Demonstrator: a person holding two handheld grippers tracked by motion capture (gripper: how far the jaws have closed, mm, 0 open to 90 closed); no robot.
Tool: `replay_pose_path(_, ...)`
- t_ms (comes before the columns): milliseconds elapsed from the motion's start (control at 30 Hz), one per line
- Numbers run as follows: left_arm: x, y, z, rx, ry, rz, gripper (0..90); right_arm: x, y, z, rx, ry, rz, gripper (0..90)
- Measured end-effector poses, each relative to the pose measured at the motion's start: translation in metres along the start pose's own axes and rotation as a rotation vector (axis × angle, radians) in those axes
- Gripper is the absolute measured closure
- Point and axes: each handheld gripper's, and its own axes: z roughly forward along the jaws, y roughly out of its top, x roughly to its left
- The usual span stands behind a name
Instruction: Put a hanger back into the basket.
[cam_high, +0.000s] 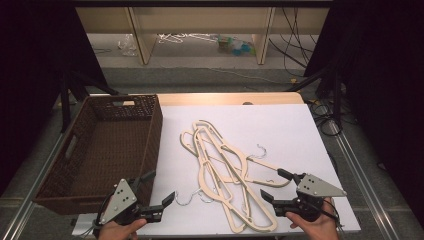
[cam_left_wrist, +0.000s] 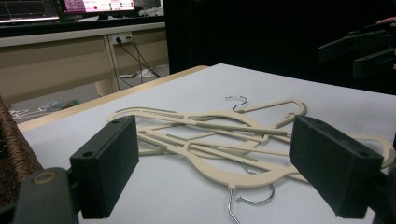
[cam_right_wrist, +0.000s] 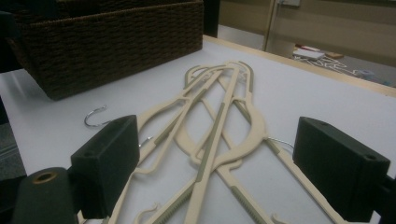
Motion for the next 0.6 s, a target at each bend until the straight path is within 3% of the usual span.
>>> replay_pose_path(600, -0.0007, 0.0000, 0.0000, 0.003, -0.013, 0.003, 15.8, 0.0055, -0.0015, 0.0059, 0.073, 0.038, -0.043, 19.9)
